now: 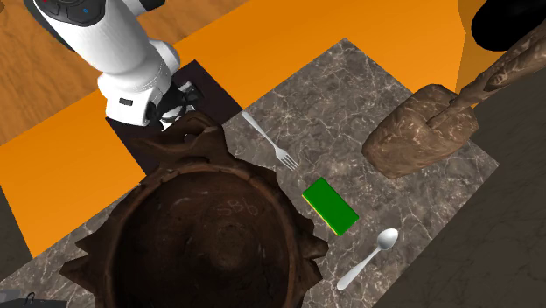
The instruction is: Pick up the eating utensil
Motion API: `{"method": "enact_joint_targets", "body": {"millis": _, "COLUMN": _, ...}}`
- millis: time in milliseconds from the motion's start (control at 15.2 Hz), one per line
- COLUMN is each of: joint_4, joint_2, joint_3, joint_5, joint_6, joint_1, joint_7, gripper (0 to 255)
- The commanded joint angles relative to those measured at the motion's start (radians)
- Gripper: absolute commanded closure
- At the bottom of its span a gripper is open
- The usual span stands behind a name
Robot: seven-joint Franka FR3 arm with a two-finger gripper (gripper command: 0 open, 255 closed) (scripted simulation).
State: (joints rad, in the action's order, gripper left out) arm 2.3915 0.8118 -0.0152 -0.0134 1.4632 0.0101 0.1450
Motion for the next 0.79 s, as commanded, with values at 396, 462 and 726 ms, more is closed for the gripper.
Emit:
{"method": "enact_joint_targets", "body": {"millis": 396, "joint_4": -0.029, "joint_2": -0.143, "joint_3": 0.091, "joint_5": -0.061, "joint_6": 0.166, "joint_1": -0.021, "joint_7": 0.113, "gripper": 0}}
{"method": "enact_joint_targets", "body": {"millis": 462, "joint_4": -0.038, "joint_2": -0.170, "joint_3": 0.106, "joint_5": -0.067, "joint_6": 0.192, "joint_1": -0.024, "joint_7": 0.132, "gripper": 0}}
{"method": "enact_joint_targets", "body": {"millis": 726, "joint_4": -0.090, "joint_2": -0.285, "joint_3": 0.163, "joint_5": -0.084, "joint_6": 0.291, "joint_1": -0.030, "joint_7": 0.205, "gripper": 0}}
